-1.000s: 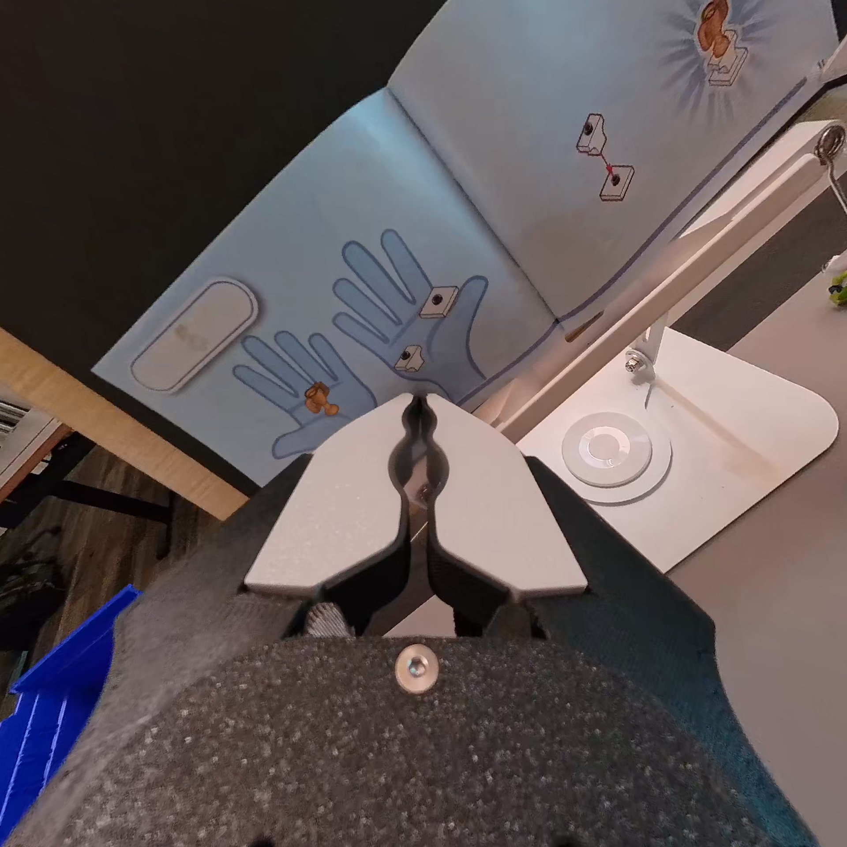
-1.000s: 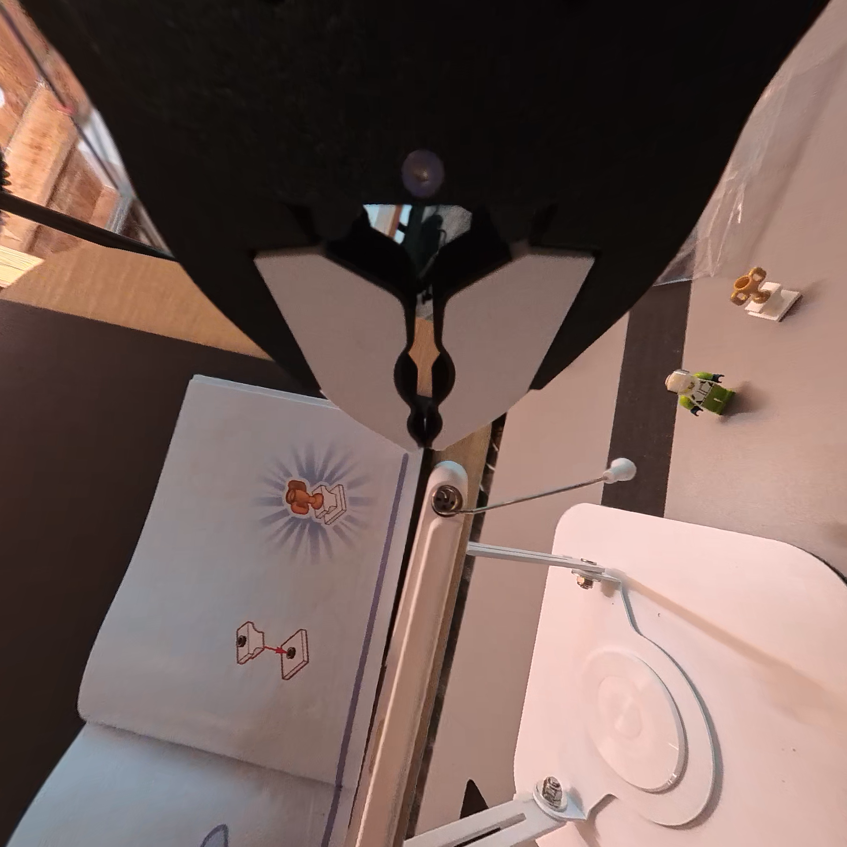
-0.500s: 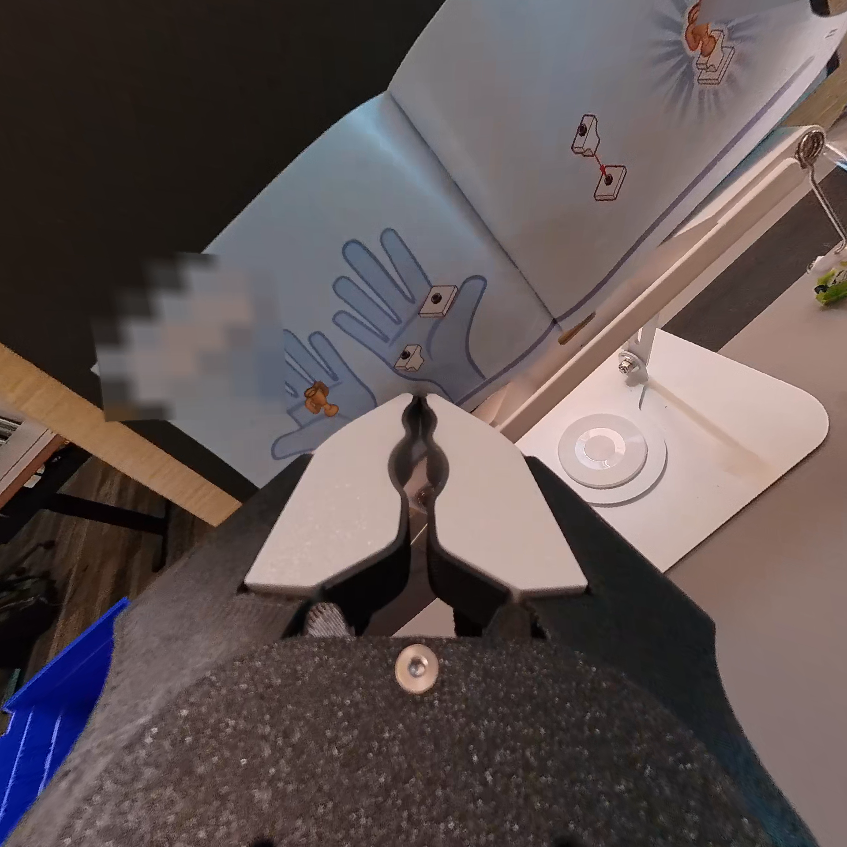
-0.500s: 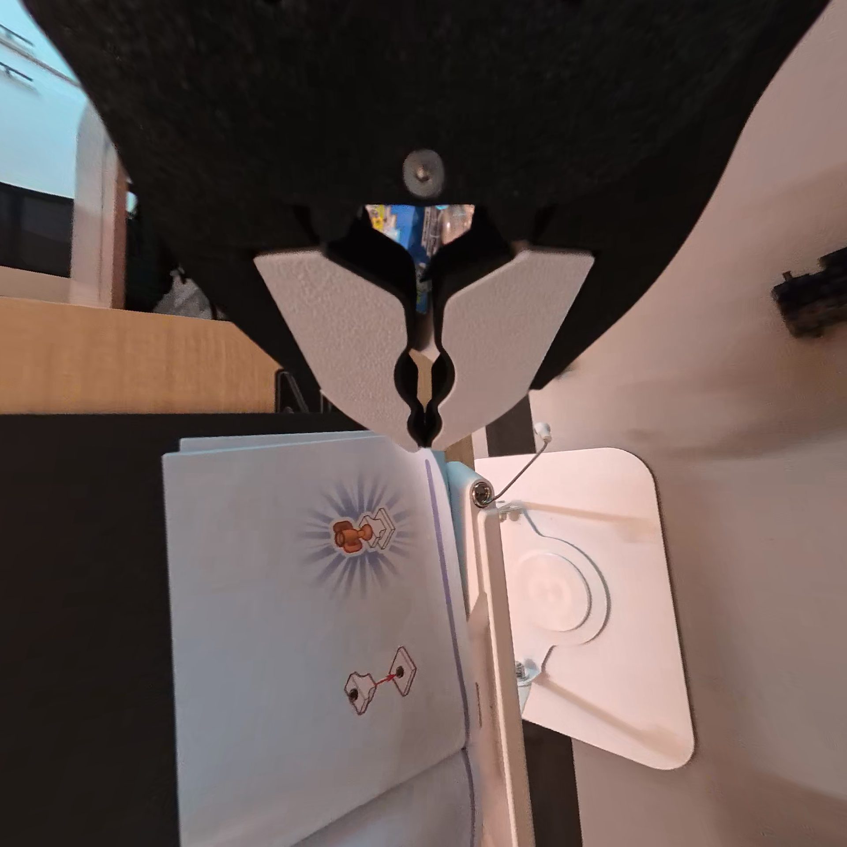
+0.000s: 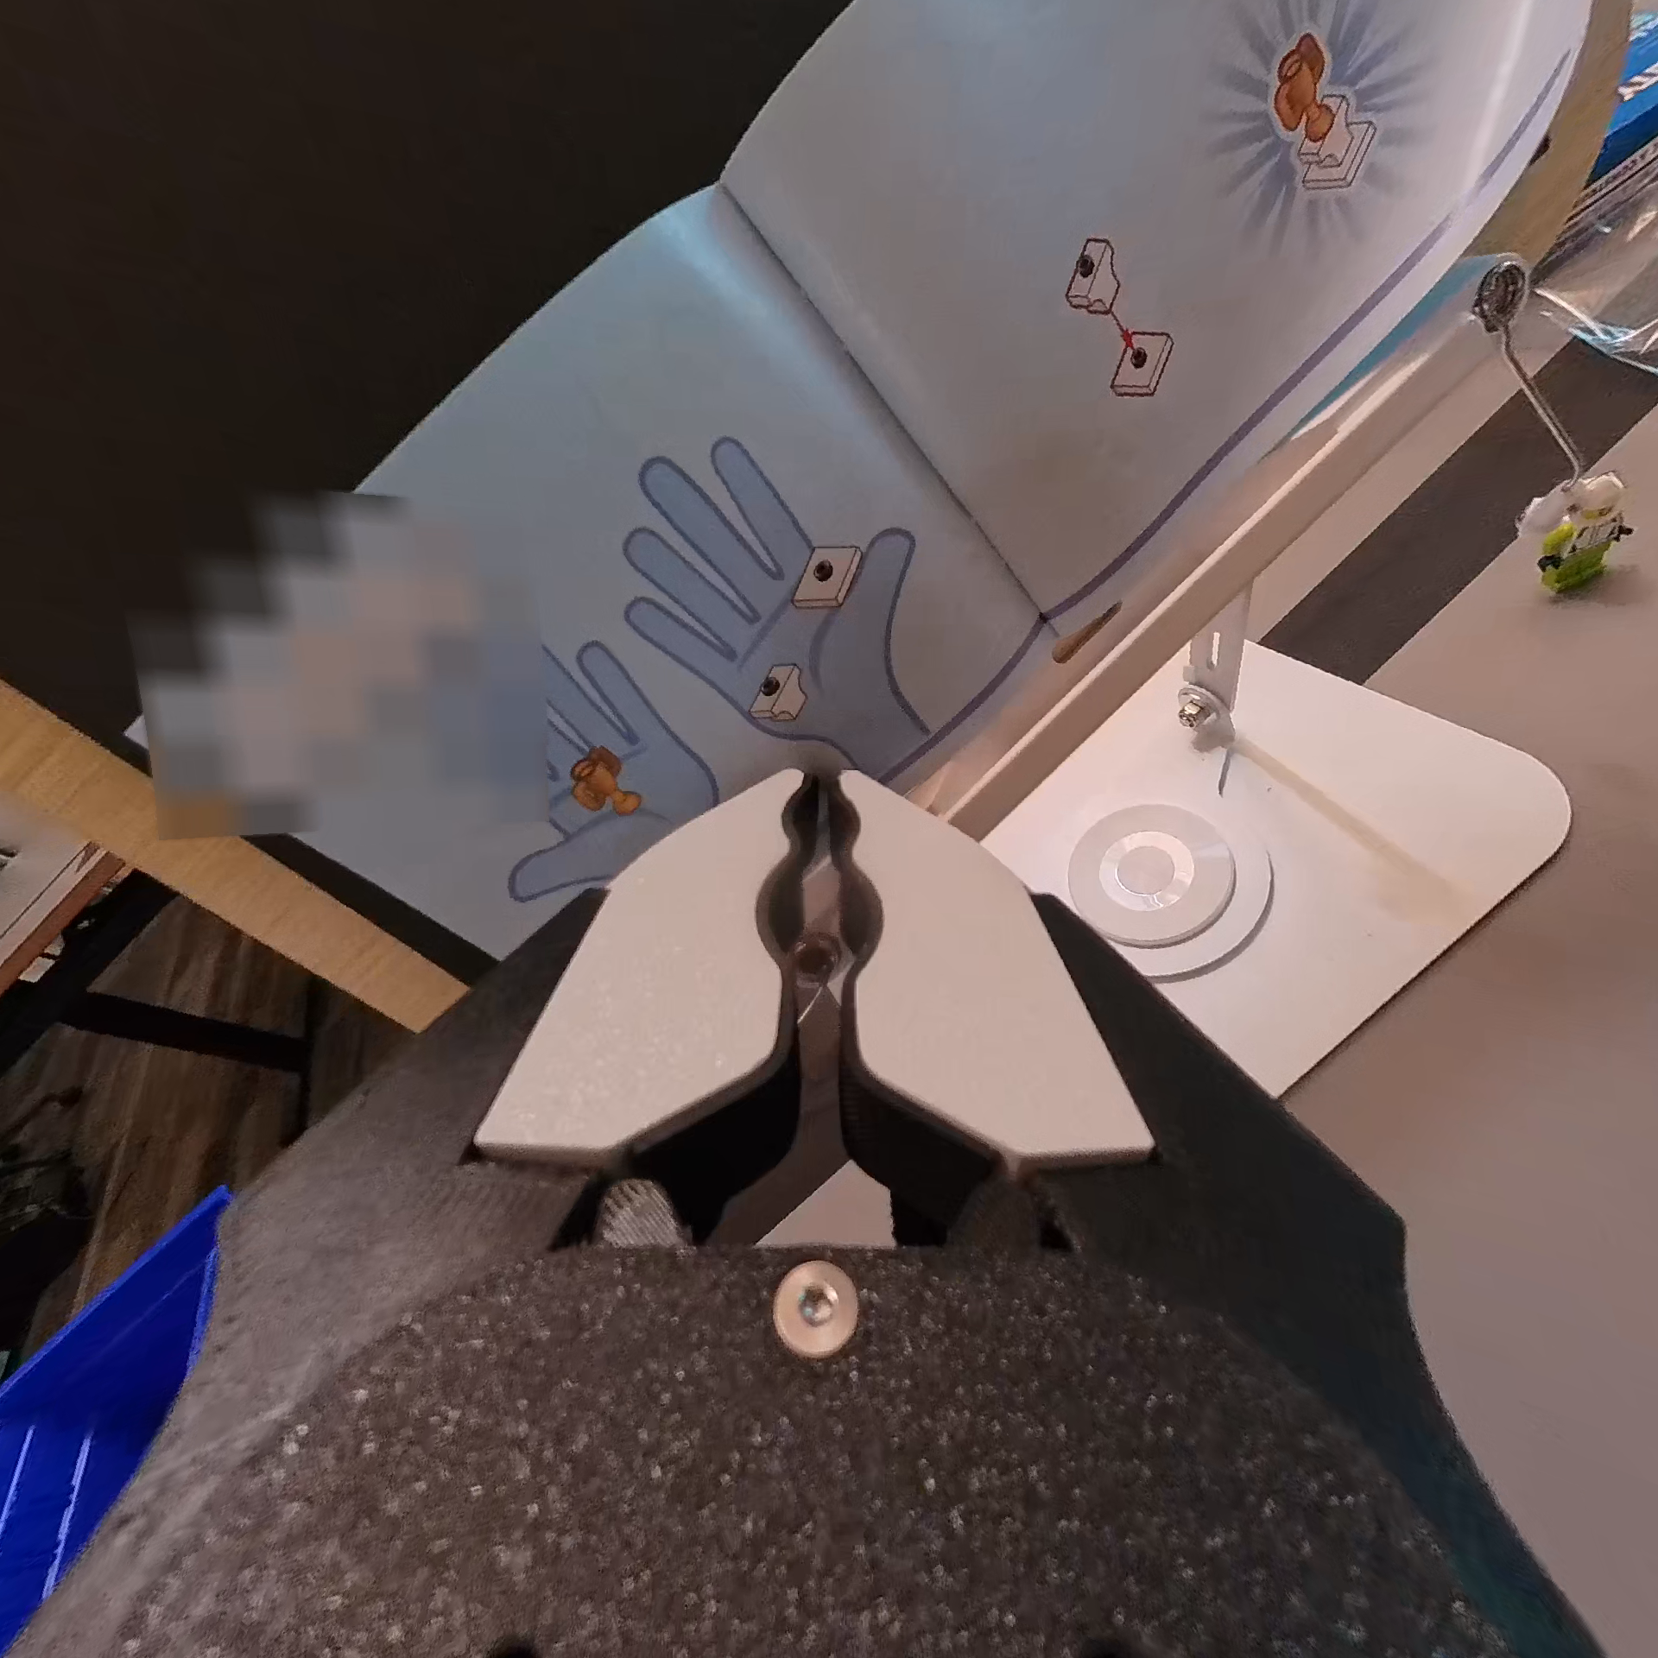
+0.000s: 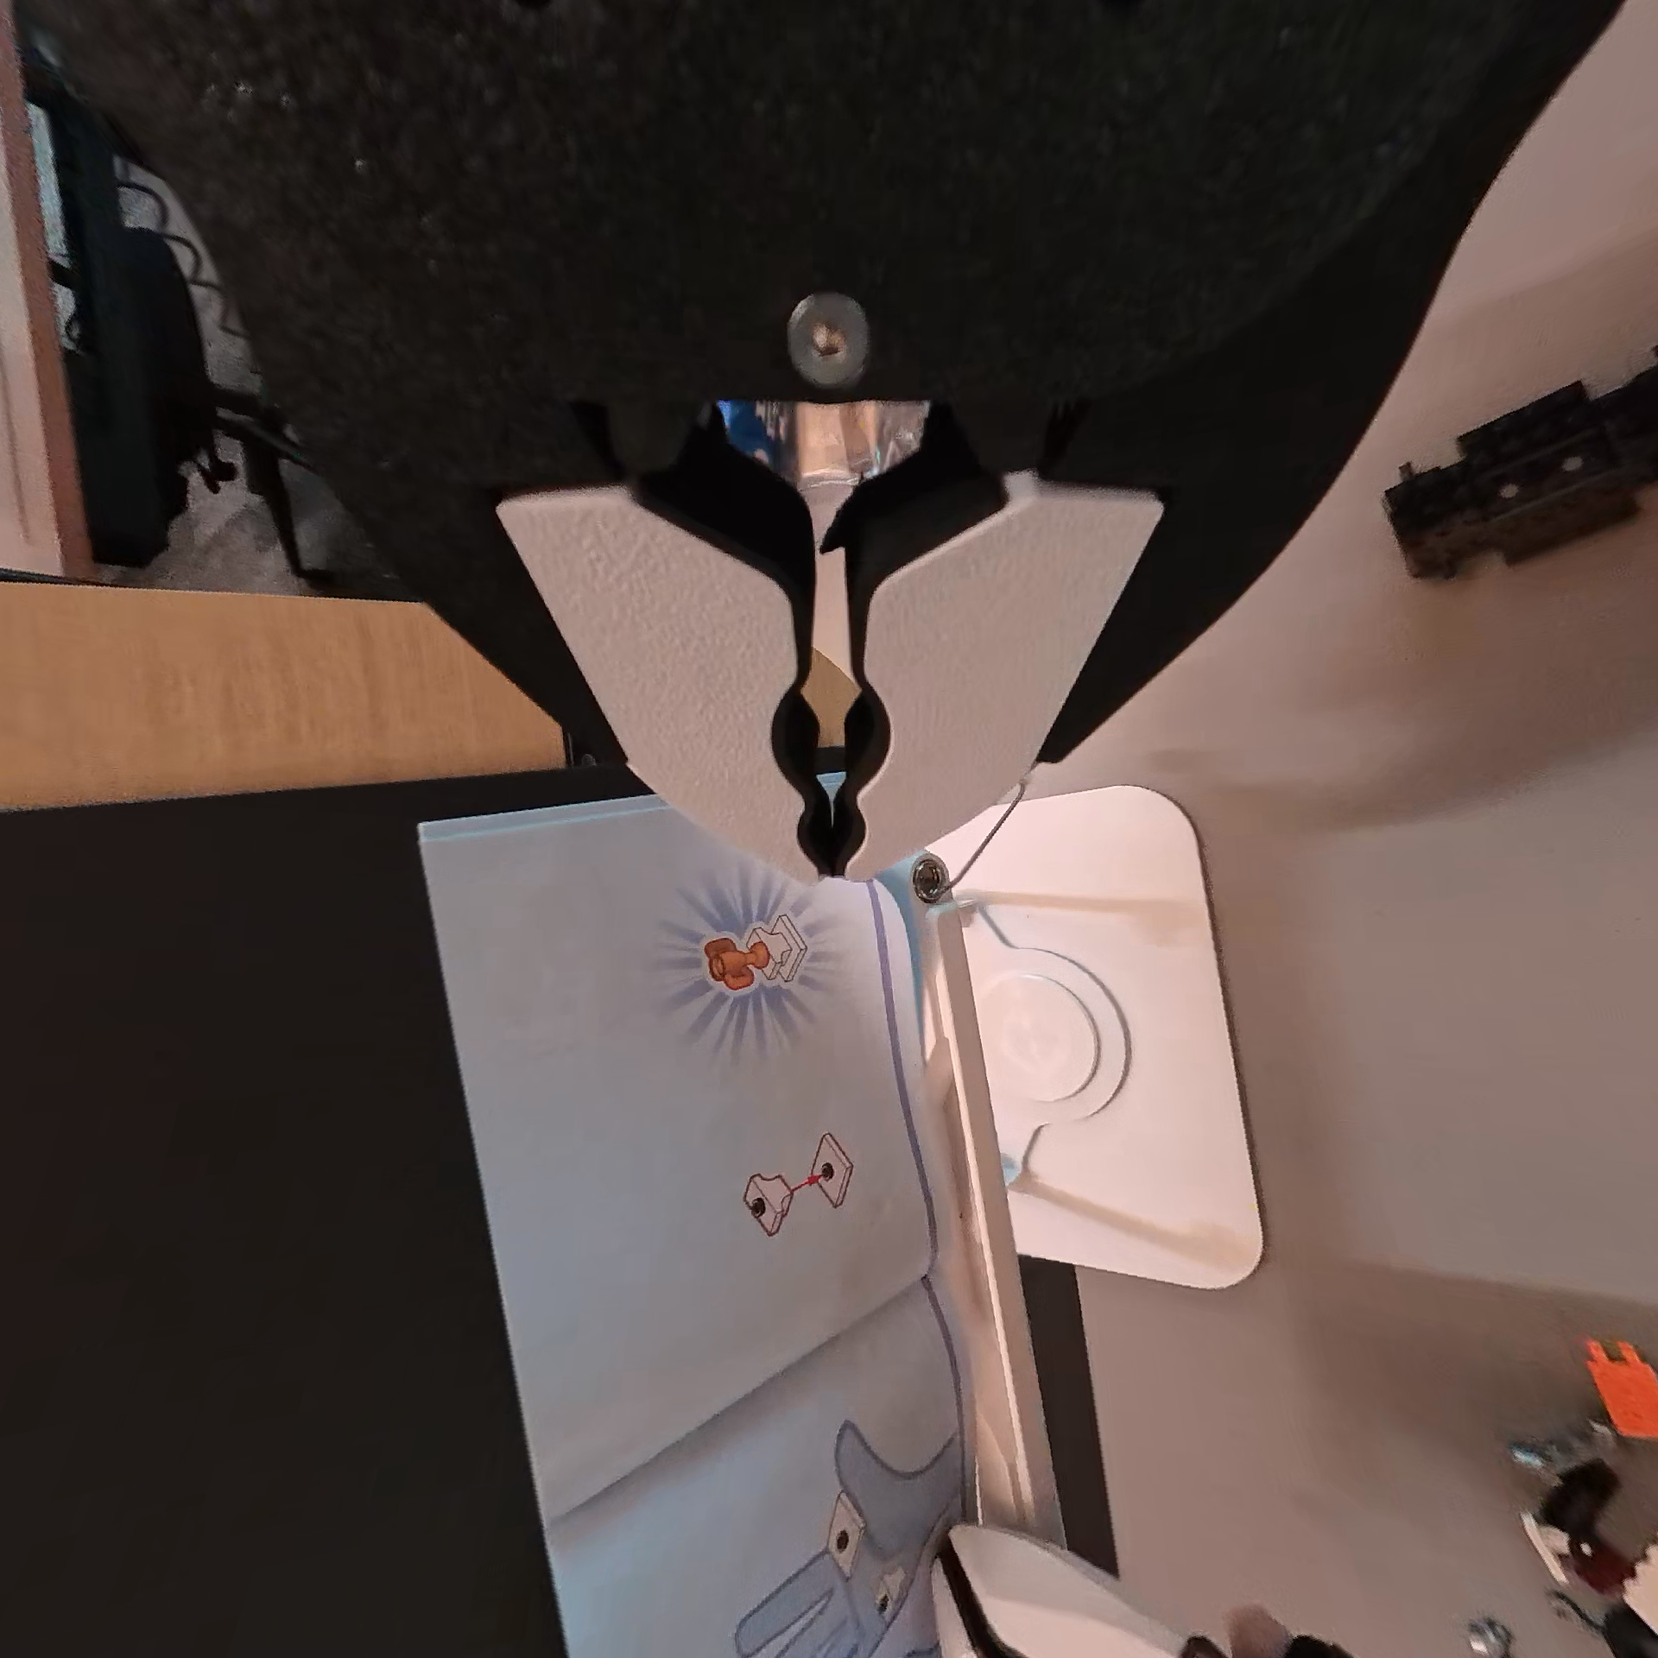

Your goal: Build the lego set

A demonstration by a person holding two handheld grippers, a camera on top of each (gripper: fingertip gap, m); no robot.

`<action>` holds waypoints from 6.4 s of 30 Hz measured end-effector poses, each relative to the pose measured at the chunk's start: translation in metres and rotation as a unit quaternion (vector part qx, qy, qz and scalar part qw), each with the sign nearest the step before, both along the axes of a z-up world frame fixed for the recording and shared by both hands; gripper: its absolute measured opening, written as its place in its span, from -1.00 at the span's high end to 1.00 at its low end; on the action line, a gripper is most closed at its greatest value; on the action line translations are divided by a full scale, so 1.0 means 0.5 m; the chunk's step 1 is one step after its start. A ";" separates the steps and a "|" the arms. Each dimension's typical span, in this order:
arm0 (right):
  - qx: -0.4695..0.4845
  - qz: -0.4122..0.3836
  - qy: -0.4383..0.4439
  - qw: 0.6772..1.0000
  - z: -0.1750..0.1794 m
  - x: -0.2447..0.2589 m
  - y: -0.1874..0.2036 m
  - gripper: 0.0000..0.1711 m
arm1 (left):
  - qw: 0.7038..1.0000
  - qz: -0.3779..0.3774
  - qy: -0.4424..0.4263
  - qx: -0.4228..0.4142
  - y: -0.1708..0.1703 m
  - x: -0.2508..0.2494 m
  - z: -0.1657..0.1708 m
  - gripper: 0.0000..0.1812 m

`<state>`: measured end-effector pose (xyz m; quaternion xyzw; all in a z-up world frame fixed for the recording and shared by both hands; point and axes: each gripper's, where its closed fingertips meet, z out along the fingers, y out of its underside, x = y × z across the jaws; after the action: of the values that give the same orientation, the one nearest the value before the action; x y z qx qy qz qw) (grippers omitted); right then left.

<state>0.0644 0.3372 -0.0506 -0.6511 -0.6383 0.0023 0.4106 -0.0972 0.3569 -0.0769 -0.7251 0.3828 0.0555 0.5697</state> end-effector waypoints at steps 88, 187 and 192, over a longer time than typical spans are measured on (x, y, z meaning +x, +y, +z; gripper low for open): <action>-0.298 -0.066 -0.078 0.949 -0.071 0.029 0.013 0.99 | 1.000 -0.015 -0.004 0.006 -0.014 -0.002 -0.006 0.93; 0.154 0.053 -0.069 0.984 -0.058 0.037 0.027 0.96 | 0.982 -0.141 0.034 0.118 -0.014 0.229 0.057 1.00; 0.124 0.035 -0.056 0.990 -0.047 0.045 0.037 1.00 | 0.983 -0.141 0.034 0.114 -0.012 0.227 0.053 1.00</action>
<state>0.0867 0.3559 -0.0742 -0.5717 -0.6782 -0.0991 0.4509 0.0164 0.3510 -0.0504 -0.5917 0.4915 0.0425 0.6376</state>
